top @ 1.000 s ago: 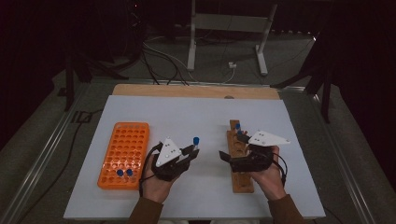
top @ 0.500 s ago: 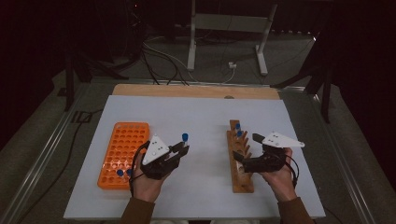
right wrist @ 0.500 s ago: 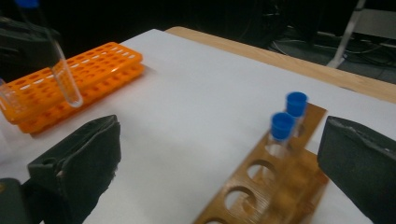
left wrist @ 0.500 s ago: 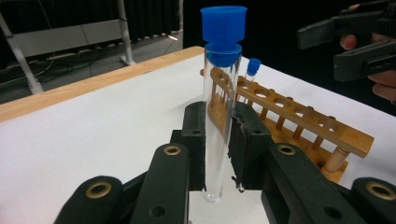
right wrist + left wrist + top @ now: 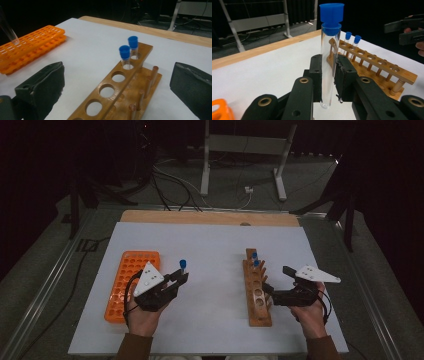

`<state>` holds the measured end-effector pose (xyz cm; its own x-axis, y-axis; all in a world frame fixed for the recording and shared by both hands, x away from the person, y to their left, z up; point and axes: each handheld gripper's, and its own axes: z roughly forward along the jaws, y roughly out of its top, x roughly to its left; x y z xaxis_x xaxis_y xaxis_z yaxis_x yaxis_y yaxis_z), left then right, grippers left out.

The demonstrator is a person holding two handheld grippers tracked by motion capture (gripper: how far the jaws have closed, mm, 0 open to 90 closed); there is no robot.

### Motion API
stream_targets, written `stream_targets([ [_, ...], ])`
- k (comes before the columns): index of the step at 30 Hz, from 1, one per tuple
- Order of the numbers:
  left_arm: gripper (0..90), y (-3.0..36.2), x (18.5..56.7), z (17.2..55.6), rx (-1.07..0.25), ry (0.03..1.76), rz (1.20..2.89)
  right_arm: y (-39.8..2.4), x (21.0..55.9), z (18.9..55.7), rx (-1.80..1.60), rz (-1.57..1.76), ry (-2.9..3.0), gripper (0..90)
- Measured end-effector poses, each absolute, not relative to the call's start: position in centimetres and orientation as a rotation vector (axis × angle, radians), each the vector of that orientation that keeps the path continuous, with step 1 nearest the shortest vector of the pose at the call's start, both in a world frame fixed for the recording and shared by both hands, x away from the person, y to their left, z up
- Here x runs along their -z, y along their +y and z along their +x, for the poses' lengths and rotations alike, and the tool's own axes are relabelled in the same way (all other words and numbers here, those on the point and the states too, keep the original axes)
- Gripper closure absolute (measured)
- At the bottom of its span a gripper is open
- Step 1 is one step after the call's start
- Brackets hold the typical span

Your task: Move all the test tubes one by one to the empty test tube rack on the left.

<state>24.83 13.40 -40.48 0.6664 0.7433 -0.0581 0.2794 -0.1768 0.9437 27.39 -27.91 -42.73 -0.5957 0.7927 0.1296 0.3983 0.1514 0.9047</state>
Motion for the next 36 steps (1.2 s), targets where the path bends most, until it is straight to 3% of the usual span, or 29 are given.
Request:
stream_targets([
  [36,78.1,21.2,41.2,22.7,-0.616,0.928,1.696,-30.3,42.4,27.0,-1.472,1.191,1.974,0.0],
])
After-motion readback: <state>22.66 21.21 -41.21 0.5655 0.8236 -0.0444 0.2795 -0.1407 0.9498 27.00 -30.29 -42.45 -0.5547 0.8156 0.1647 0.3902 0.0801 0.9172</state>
